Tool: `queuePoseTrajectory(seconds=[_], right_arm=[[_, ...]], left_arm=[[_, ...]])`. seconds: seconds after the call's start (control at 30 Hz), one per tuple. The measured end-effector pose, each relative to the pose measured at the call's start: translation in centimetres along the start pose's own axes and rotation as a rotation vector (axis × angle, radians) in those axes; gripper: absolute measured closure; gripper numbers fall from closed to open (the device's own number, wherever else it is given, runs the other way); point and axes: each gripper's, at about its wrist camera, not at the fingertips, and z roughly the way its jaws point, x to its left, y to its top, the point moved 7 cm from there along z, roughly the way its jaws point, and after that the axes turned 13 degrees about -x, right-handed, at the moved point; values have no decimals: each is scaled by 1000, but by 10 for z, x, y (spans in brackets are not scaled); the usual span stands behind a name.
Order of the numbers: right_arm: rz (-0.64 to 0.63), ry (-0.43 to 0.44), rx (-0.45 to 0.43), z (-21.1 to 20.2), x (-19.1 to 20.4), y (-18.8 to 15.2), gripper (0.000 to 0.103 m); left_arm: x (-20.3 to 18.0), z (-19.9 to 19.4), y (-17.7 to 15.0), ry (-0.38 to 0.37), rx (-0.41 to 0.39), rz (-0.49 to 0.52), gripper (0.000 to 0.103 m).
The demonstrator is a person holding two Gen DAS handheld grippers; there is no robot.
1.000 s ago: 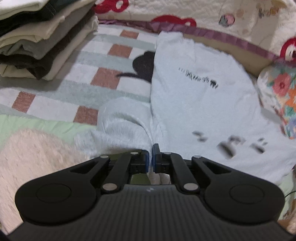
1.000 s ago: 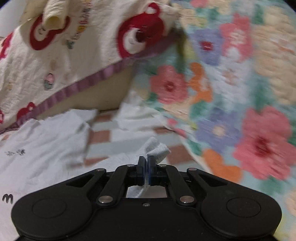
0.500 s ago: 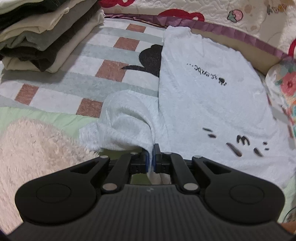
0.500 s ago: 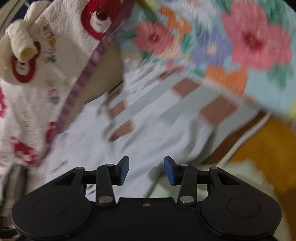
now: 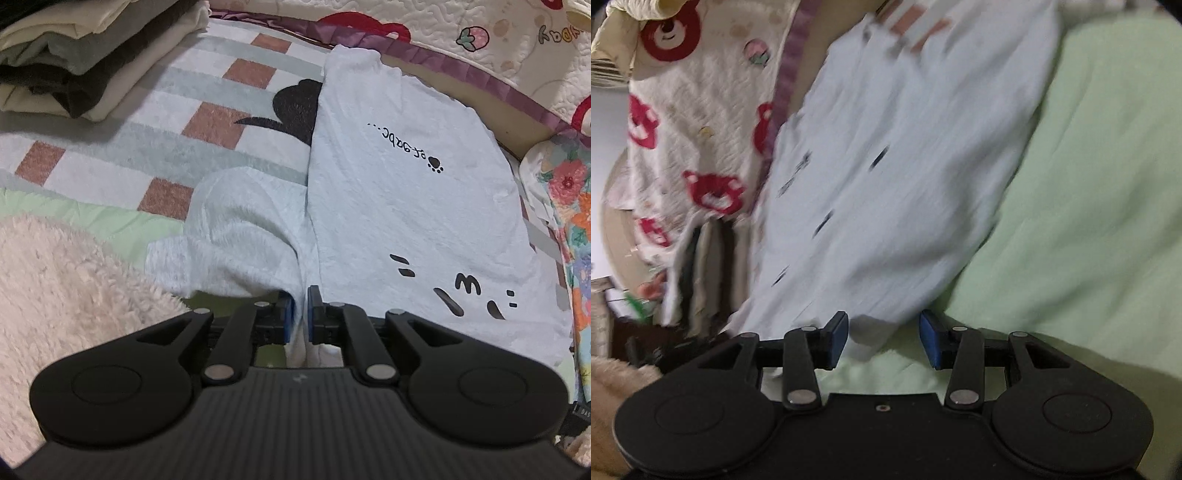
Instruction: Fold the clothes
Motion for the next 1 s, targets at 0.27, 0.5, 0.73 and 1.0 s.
queuePoseTrajectory(seconds=[0.27, 0.5, 0.73, 1.0], right_arm=[[14, 14, -91, 18, 9, -6, 72], [-415, 39, -156, -11, 63, -17, 95], [-247, -54, -129, 5, 33, -20, 87], [-156, 74, -184, 17, 44, -12, 94]], left_arm=[[-2, 8, 3, -37, 16, -97, 81], [-6, -1, 6, -67, 24, -111, 70], [-6, 25, 7, 10, 60, -30, 61], [1, 53, 11, 14, 143, 44, 101]])
